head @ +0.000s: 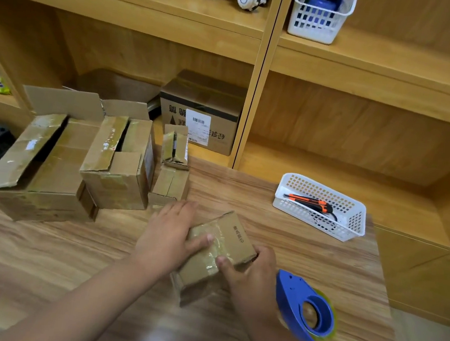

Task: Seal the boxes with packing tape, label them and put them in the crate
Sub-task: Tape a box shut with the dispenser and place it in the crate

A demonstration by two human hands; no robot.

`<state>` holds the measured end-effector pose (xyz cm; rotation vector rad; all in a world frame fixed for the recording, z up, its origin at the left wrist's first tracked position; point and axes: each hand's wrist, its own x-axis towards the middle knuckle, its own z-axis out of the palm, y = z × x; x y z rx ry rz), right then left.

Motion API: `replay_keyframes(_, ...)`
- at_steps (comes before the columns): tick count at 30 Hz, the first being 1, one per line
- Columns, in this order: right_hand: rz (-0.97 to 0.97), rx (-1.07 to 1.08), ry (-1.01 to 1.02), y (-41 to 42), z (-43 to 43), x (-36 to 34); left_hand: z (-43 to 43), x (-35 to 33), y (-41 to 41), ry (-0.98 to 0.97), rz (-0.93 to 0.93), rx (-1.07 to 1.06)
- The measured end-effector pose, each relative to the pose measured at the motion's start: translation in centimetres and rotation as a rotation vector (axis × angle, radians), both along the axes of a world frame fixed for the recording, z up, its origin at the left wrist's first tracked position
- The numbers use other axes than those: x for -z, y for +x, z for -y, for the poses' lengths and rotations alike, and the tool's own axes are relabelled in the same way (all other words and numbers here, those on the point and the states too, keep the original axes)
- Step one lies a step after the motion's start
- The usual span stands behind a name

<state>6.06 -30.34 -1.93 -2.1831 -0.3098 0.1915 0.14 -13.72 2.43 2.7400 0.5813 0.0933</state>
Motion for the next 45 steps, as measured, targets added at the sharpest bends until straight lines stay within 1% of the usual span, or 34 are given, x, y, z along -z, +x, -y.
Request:
replay_keyframes(2,0.012,0.028,-0.061,-0.8,0.0,-0.1,0.3,0.2,-1.0,-0.045,-0.088,0.031)
replay_keyframes(5,0.005,-0.067,-0.132,-0.7,0.2,-0.8,0.4,0.5,-1.3,-0.088,-0.176,0.095)
replay_keyframes(7,0.06,-0.203,-0.219,0.4,0.2,-1.9,0.3,0.5,-1.1,-0.148,-0.163,0.1)
replay_keyframes(9,0.15,-0.392,-0.366,2.1,0.1,-3.1,0.1,0.5,-0.8,-0.199,-0.124,0.102)
replay_keyframes(10,0.162,-0.495,-0.422,3.0,0.0,-3.6,0.0,0.5,-0.7,-0.211,-0.1,0.101)
replay_keyframes(12,0.141,-0.682,-0.465,4.7,-0.3,-3.9,-0.2,0.8,-0.5,-0.245,-0.048,0.082)
replay_keyframes(14,0.139,-0.789,-0.473,5.8,-0.7,-3.4,-0.4,1.4,-0.3,-0.307,0.005,0.048)
replay_keyframes(16,0.165,-0.787,-0.446,6.2,-1.1,-2.7,-0.6,2.0,-0.2,-0.343,0.043,0.027)
replay_keyframes(19,0.202,-0.718,-0.387,6.3,-1.9,-2.3,-0.7,2.6,0.1,-0.366,0.11,0.009)
replay_keyframes(22,0.195,-0.642,-0.335,6.4,-2.7,-1.9,-0.3,2.9,0.3,-0.387,0.186,-0.052)
replay_keyframes(25,0.169,-0.584,-0.272,6.5,-3.3,-1.6,0.0,2.7,0.7,-0.356,0.237,-0.118)
replay_keyframes(29,0.148,-0.526,-0.246,6.5,-4.0,-1.7,0.0,2.4,1.1,-0.36,0.215,-0.13)
replay_keyframes(33,0.165,-0.47,-0.307,6.2,-5.0,-1.6,0.1,2.6,1.1,-0.368,0.226,-0.142)
replay_keyframes(36,0.152,-0.449,-0.298,6.3,-5.1,-1.3,0.0,2.9,1.2,-0.392,0.235,-0.147)
replay_keyframes(38,0.13,-0.449,-0.273,6.5,-5.1,-1.1,-0.1,3.1,1.4,-0.404,0.245,-0.143)
replay_keyframes(43,0.066,-0.514,-0.13,6.8,-5.4,-1.1,-0.2,3.2,1.4,-0.393,0.262,-0.144)
replay_keyframes(45,0.057,-0.521,-0.116,7.0,-5.4,-0.9,-0.2,3.2,1.5,-0.381,0.26,-0.148)
